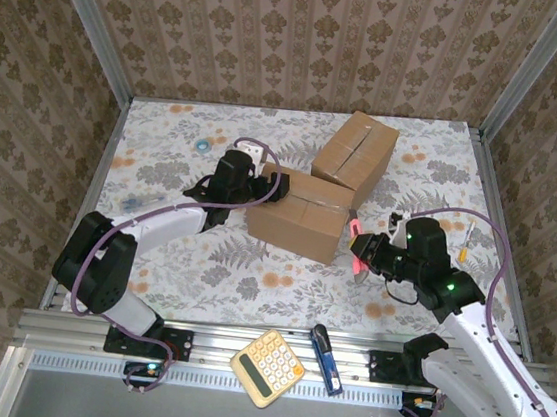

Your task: Unpack the express box

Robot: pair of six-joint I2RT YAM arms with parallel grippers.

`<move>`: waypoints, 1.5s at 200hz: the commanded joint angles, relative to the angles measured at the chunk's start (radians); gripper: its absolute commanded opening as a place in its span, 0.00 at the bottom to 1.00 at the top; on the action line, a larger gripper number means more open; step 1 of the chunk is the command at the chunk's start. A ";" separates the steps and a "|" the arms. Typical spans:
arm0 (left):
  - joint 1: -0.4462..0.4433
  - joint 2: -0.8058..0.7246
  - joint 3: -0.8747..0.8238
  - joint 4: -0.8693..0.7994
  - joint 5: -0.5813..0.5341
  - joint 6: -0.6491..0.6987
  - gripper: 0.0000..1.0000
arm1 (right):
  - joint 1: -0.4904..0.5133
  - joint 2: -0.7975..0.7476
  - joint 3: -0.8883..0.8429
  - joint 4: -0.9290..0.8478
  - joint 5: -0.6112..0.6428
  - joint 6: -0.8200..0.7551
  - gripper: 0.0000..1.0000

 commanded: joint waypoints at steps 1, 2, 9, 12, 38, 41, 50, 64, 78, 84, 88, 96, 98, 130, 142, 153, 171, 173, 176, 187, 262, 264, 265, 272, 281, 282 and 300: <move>-0.010 0.089 -0.063 -0.183 -0.007 -0.012 0.85 | 0.033 -0.007 -0.021 -0.056 -0.034 0.027 0.00; -0.009 0.089 -0.063 -0.183 -0.007 -0.012 0.85 | 0.033 -0.006 -0.021 -0.056 -0.033 0.027 0.00; -0.010 0.090 -0.063 -0.183 -0.006 -0.014 0.85 | 0.040 -0.008 -0.022 -0.058 -0.031 0.031 0.00; -0.010 0.092 -0.063 -0.183 -0.005 -0.013 0.85 | 0.041 -0.008 -0.022 -0.057 -0.029 0.033 0.00; -0.010 0.095 -0.060 -0.183 -0.003 -0.015 0.85 | 0.060 -0.022 -0.024 -0.065 -0.017 0.045 0.00; -0.010 0.097 -0.059 -0.183 -0.003 -0.013 0.85 | 0.062 -0.024 -0.024 -0.066 -0.015 0.046 0.00; -0.010 0.098 -0.060 -0.182 -0.003 -0.015 0.85 | 0.067 -0.029 -0.026 -0.070 -0.012 0.049 0.00; -0.010 0.100 -0.060 -0.181 -0.002 -0.015 0.85 | 0.073 -0.037 -0.028 -0.075 -0.007 0.054 0.00; -0.010 0.101 -0.062 -0.181 -0.002 -0.015 0.85 | 0.079 -0.044 -0.029 -0.080 -0.003 0.059 0.00; -0.010 0.101 -0.062 -0.178 -0.002 -0.015 0.85 | 0.082 -0.047 -0.030 -0.081 -0.002 0.062 0.00; -0.010 0.101 -0.061 -0.179 -0.002 -0.017 0.85 | 0.085 -0.048 -0.032 -0.081 -0.001 0.063 0.00; -0.010 0.101 -0.064 -0.179 -0.001 -0.018 0.85 | 0.089 -0.052 -0.033 -0.082 0.000 0.066 0.00; -0.010 0.101 -0.064 -0.179 -0.001 -0.017 0.85 | 0.090 -0.053 -0.033 -0.083 0.001 0.068 0.00; -0.010 0.101 -0.064 -0.181 -0.002 -0.017 0.85 | 0.111 -0.066 -0.041 -0.084 0.012 0.084 0.00; -0.010 0.101 -0.063 -0.181 -0.002 -0.016 0.85 | 0.121 -0.073 -0.045 -0.085 0.018 0.092 0.00; -0.010 0.101 -0.062 -0.180 -0.002 -0.016 0.85 | 0.130 -0.080 -0.049 -0.085 0.023 0.099 0.00; -0.010 0.103 -0.063 -0.180 -0.001 -0.017 0.85 | 0.145 -0.090 -0.056 -0.081 0.031 0.112 0.00; -0.010 0.103 -0.063 -0.181 -0.002 -0.017 0.85 | 0.147 -0.090 -0.057 -0.080 0.033 0.114 0.00; -0.010 0.103 -0.063 -0.181 -0.002 -0.017 0.85 | 0.150 -0.091 -0.058 -0.080 0.034 0.115 0.00; -0.010 0.103 -0.064 -0.181 -0.002 -0.017 0.85 | 0.161 -0.095 -0.061 -0.077 0.041 0.124 0.00; -0.010 0.098 -0.069 -0.179 -0.002 -0.018 0.84 | 0.231 -0.122 -0.064 -0.085 0.092 0.156 0.00; -0.010 0.098 -0.069 -0.178 -0.002 -0.017 0.85 | 0.232 -0.124 -0.064 -0.087 0.094 0.157 0.00; -0.010 0.097 -0.069 -0.178 -0.002 -0.017 0.85 | 0.233 -0.125 -0.064 -0.087 0.094 0.157 0.00; -0.010 0.097 -0.070 -0.179 -0.002 -0.018 0.85 | 0.239 -0.129 -0.064 -0.090 0.099 0.161 0.00; -0.010 0.096 -0.070 -0.179 -0.002 -0.017 0.85 | 0.245 -0.137 -0.064 -0.096 0.105 0.164 0.00; -0.010 0.095 -0.070 -0.179 -0.001 -0.017 0.85 | 0.245 -0.137 -0.064 -0.096 0.106 0.164 0.00; -0.009 0.094 -0.072 -0.179 -0.001 -0.017 0.85 | 0.257 -0.154 -0.062 -0.106 0.120 0.170 0.00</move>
